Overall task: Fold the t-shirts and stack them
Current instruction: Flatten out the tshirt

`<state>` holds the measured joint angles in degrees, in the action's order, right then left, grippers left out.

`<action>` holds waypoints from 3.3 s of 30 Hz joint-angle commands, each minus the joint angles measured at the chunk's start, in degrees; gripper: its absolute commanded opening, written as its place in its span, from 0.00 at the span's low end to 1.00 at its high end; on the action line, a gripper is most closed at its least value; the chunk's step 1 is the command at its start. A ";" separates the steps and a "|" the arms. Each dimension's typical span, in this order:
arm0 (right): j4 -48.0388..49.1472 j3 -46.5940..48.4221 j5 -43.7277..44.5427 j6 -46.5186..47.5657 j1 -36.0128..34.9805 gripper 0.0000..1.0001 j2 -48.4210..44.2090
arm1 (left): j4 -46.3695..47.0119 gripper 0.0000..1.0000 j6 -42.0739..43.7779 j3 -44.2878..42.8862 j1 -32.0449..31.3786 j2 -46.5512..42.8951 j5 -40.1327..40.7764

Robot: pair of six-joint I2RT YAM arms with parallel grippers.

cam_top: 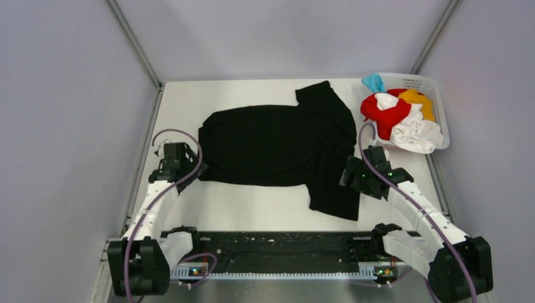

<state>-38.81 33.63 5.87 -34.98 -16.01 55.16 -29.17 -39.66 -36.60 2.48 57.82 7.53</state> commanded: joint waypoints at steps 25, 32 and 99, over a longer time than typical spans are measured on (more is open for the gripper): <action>-3.02 -3.73 2.59 -12.30 -19.32 0.88 6.37 | 15.59 0.00 -0.41 0.61 -0.06 19.76 -9.68; -1.37 -3.30 7.38 -14.15 -23.44 0.73 15.46 | 15.45 0.00 -0.51 3.62 -0.02 14.26 -10.91; 17.31 83.12 14.63 26.74 -3.56 0.99 69.06 | 4.64 0.99 -2.77 -51.21 3.05 45.92 -18.56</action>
<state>-21.91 114.48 22.79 -4.49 -19.42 130.08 -27.99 -42.02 -86.39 5.69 108.29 -6.59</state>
